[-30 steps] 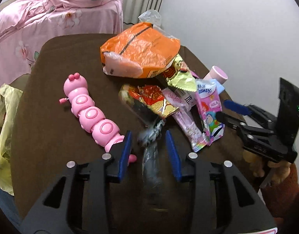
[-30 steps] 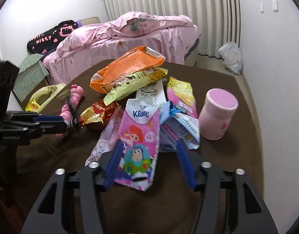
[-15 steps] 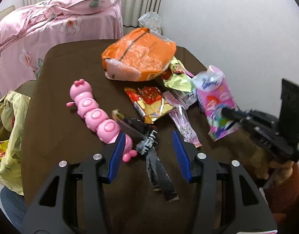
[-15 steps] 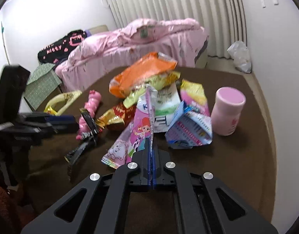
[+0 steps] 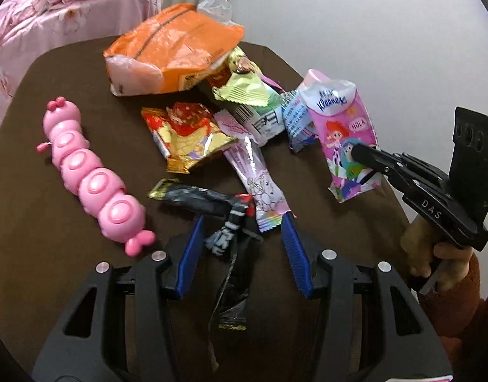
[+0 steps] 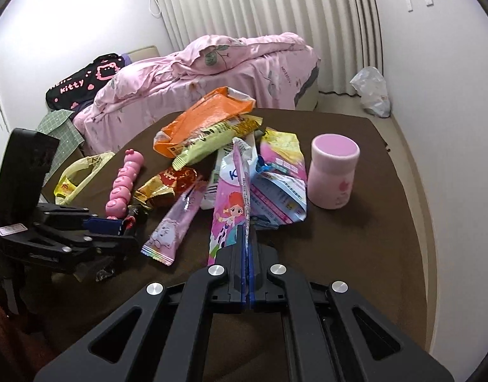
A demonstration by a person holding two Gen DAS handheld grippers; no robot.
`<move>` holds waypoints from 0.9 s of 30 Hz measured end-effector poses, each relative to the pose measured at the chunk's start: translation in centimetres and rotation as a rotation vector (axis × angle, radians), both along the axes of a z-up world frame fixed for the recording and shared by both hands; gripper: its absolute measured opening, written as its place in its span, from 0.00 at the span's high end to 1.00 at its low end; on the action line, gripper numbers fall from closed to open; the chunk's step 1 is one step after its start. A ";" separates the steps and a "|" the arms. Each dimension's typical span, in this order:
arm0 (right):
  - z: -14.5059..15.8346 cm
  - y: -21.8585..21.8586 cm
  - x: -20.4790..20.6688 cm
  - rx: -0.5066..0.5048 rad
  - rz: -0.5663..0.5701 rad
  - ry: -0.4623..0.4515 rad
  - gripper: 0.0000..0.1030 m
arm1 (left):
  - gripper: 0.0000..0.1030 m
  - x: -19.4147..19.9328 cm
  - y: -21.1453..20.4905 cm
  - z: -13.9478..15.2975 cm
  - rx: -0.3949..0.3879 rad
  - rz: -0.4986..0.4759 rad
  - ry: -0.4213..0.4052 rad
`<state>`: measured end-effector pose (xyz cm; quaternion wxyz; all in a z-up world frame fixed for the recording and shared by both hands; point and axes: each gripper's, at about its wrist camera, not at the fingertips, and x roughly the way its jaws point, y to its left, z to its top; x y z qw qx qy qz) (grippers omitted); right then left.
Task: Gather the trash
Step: 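Lift both held wrappers and carry them over the yellow bag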
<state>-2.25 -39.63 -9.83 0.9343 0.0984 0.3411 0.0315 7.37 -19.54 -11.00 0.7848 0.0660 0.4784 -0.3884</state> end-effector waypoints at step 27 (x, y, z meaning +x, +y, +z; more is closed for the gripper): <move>7.7 6.9 0.7 -0.052 0.134 -0.174 0.97 | 0.79 -2.1 8.4 9.4 -0.096 0.237 -0.301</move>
